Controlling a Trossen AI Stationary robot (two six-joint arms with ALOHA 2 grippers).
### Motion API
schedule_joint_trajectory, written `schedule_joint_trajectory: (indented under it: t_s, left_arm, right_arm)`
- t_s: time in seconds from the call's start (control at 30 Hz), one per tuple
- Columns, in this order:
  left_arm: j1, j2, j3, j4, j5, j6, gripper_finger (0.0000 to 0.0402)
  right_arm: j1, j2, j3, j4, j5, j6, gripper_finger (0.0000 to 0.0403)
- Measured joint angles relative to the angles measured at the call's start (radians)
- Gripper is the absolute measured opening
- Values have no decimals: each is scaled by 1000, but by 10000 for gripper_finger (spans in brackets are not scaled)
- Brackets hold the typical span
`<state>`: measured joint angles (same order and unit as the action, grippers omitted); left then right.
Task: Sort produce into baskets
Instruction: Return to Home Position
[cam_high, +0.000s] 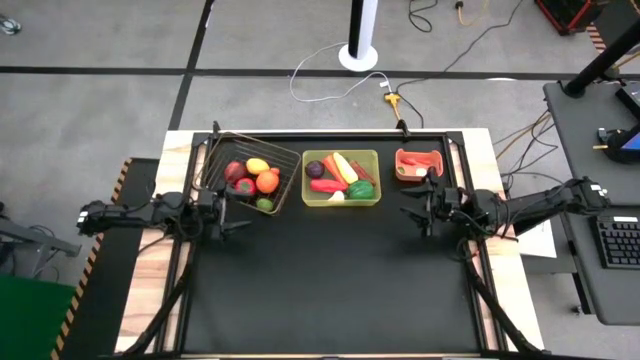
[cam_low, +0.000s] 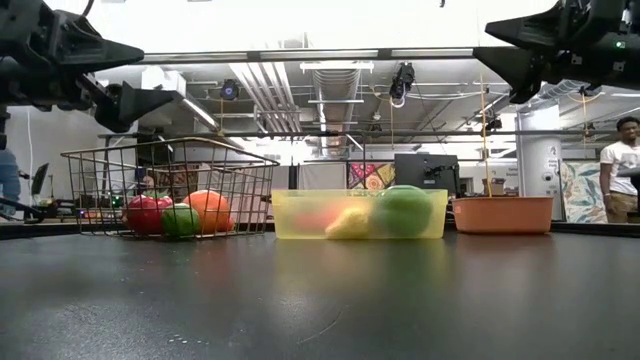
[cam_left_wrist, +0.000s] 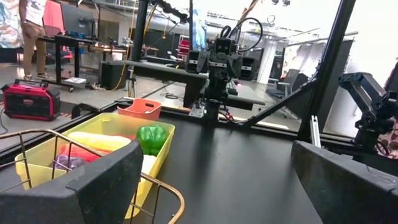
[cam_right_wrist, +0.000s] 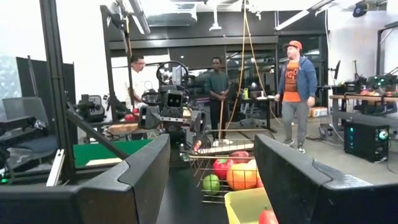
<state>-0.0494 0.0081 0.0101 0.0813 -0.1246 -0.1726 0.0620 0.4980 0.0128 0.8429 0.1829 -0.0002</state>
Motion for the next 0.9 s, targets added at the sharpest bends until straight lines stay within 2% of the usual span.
schedule_joint_trajectory:
  t_s: [0.2, 0.9]
  left_arm:
    - [0, 9, 5, -8, 0, -1, 390]
    - [0, 47, 7, -9, 1, -28, 390]
  right_arm:
    - [0, 1, 0, -42, 0, -35, 224]
    - [1, 1, -1, -159, 1, 27, 224]
